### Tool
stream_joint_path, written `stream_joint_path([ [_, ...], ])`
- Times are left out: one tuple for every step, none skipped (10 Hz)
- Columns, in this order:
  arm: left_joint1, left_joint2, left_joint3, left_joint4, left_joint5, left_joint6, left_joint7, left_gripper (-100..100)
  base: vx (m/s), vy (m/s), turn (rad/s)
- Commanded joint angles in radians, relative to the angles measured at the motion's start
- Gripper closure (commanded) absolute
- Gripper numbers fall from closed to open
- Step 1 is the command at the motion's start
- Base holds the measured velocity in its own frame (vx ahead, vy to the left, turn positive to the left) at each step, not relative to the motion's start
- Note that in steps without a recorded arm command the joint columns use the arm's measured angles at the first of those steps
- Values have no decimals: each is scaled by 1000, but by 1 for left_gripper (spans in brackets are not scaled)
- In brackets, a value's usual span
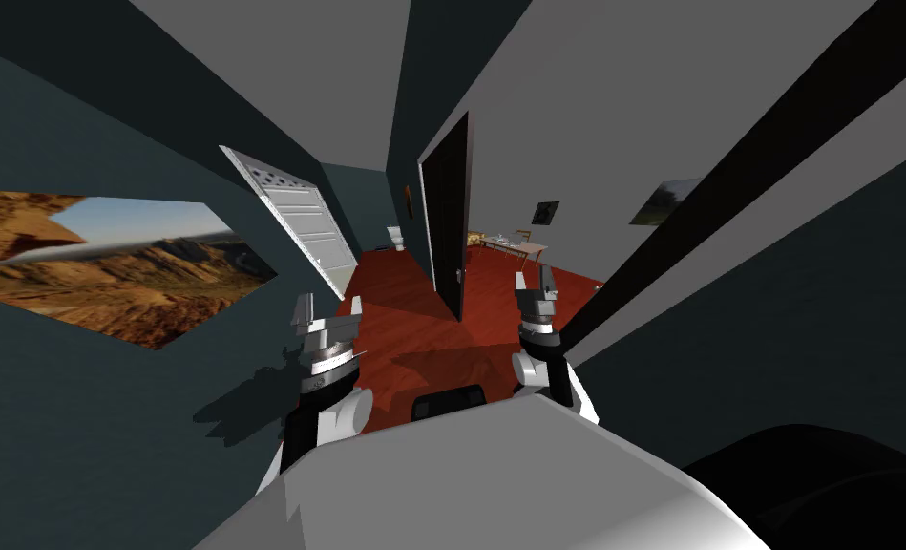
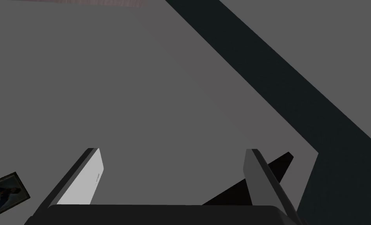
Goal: Push the door open
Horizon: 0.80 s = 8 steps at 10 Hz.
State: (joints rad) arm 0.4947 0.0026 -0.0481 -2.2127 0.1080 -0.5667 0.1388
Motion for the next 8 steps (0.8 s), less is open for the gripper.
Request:
stream_joint_path([
  [-15, 10, -11, 33, -1, -5, 0, -100, 101, 106, -85],
  [-20, 12, -14, 44, -2, -7, 0, -100, 85, 12, -85],
  [-29, 17, -21, 66, -2, -10, 0, -100, 100, -24, -63],
  [-39, 23, -28, 88, -3, -14, 0, -100, 117, -15, -75],
  [-46, 26, -33, 104, -4, -16, 0, -100, 98, -1, -69],
  [-60, 32, -43, 135, -5, -21, -1, -100, 103, 15, -84],
  [-67, 35, -48, 151, -5, -24, -1, -100, 103, 34, -76],
  [-74, 38, -53, 166, -6, -26, -1, -100, 104, 40, -70],
])
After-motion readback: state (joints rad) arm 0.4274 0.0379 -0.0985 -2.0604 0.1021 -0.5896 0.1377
